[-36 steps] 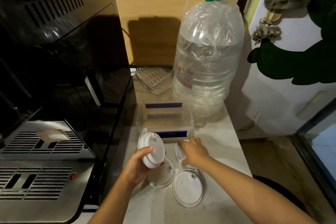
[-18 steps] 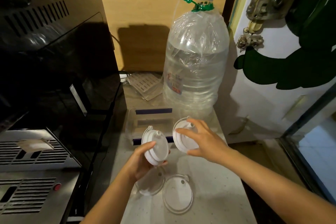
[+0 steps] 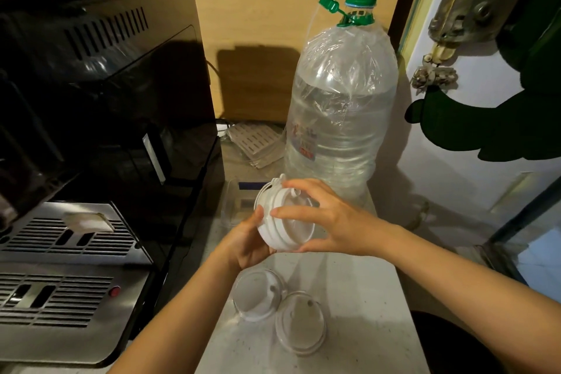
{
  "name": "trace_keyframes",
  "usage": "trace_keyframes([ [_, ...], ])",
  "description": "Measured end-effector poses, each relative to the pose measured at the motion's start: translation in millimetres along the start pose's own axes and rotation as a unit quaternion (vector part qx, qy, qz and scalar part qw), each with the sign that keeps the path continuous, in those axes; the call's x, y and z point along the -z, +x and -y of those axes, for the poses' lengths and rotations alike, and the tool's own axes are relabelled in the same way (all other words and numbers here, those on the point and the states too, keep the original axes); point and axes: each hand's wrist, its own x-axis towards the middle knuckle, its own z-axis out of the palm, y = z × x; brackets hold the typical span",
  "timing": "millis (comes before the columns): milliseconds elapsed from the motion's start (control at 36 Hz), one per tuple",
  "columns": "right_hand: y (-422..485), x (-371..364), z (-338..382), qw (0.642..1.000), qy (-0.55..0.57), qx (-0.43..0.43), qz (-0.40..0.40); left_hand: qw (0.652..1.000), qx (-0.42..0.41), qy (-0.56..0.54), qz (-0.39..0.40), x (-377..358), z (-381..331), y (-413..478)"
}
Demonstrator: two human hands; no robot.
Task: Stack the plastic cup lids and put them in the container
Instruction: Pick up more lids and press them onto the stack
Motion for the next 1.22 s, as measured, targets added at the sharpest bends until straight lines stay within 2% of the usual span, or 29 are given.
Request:
trace_keyframes([
  [222, 7, -3, -1, 0.999, -0.011, 0.031, 0.024, 0.999, -0.006, 0.037, 0.029, 0, -7, -8],
  [417, 13, -9, 0, 0.998, -0.010, 0.060, 0.005, 0.999, -0.001, 0.048, 0.013, -7, -13, -16],
  [917, 16, -17, 7, 0.996, 0.001, 0.092, 0.014, 0.996, 0.001, 0.094, 0.004, -5, -13, -28],
  [1056, 15, -17, 8, 0.996, 0.009, 0.082, 0.014, 0.996, 0.002, 0.091, -0.005, -6, -12, -29],
  [1222, 11, -19, 10, 0.999, 0.019, 0.025, 0.013, 0.993, -0.019, 0.117, -0.024, -16, -11, -32],
])
